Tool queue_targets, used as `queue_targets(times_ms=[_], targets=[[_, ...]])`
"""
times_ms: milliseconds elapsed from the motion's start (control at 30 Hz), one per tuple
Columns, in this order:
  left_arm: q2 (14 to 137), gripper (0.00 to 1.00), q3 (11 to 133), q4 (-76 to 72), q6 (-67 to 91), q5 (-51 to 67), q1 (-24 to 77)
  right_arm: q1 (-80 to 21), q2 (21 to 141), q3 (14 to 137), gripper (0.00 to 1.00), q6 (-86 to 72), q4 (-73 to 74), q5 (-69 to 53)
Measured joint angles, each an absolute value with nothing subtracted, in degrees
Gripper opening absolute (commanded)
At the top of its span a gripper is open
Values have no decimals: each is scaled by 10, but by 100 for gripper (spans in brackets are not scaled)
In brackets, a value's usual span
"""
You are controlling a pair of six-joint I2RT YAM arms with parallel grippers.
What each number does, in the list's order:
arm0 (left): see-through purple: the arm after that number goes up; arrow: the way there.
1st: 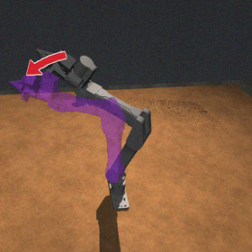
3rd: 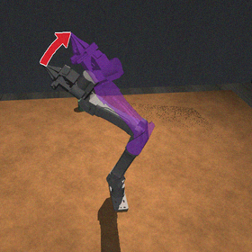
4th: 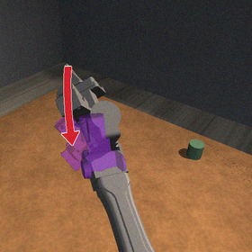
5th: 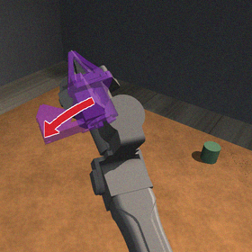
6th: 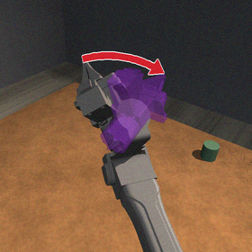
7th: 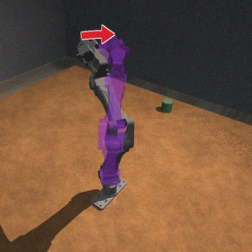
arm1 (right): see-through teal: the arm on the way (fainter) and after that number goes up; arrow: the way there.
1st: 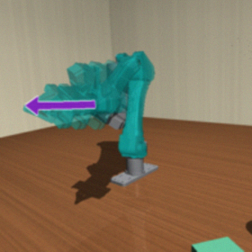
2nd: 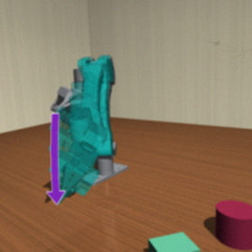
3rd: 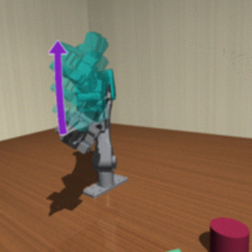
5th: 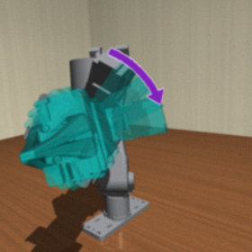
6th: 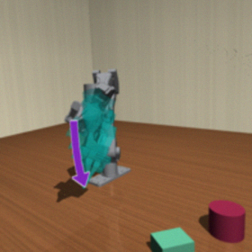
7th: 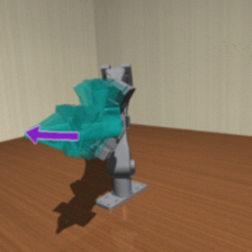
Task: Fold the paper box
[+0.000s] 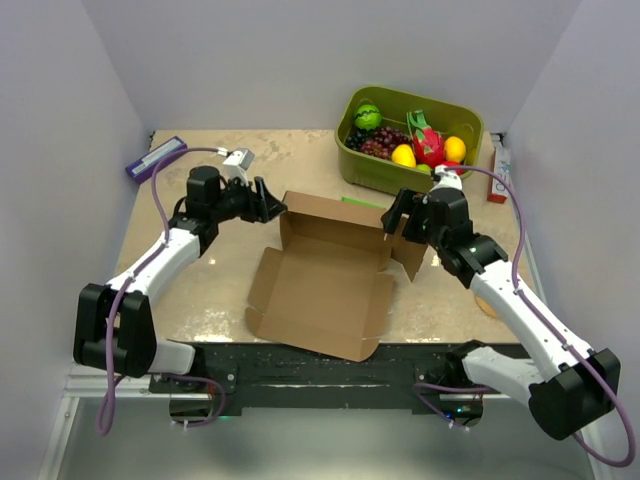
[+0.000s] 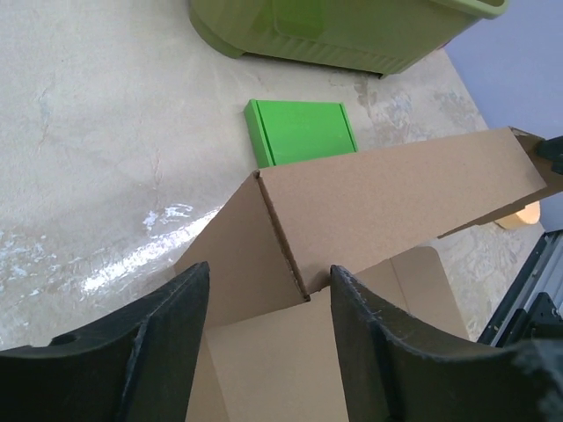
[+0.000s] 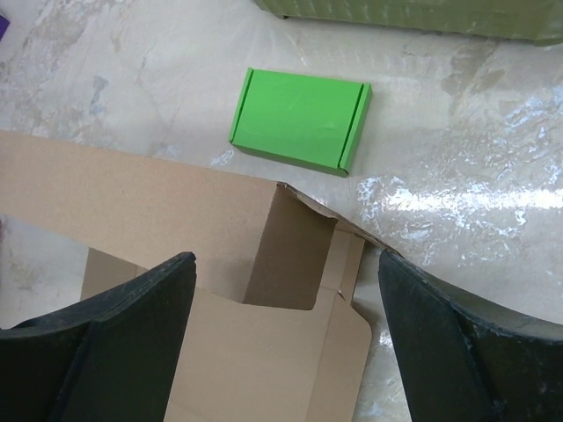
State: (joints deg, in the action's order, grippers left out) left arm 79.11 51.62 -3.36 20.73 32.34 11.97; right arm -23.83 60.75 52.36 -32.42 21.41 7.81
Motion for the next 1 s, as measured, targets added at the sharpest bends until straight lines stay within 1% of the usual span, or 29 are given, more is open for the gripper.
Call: queue_targets(times_ms=[133, 167, 400, 667, 900, 967, 1000], targets=[[791, 57, 507, -52, 211, 332, 120, -238, 605, 523, 94, -325, 216, 80], [791, 57, 504, -55, 215, 334, 120, -238, 601, 523, 94, -325, 219, 82], [790, 56, 490, -71, 222, 346, 120, -236, 538, 526, 94, -337, 227, 64], [780, 54, 485, -73, 222, 348, 120, -236, 580, 500, 91, -393, 194, 19], [777, 54, 479, -72, 222, 350, 120, -236, 582, 466, 90, -433, 161, 12], [777, 56, 479, -73, 222, 352, 120, -236, 587, 461, 89, -443, 148, 8], [777, 61, 479, -73, 222, 353, 120, -236, 590, 460, 89, -446, 142, 6]])
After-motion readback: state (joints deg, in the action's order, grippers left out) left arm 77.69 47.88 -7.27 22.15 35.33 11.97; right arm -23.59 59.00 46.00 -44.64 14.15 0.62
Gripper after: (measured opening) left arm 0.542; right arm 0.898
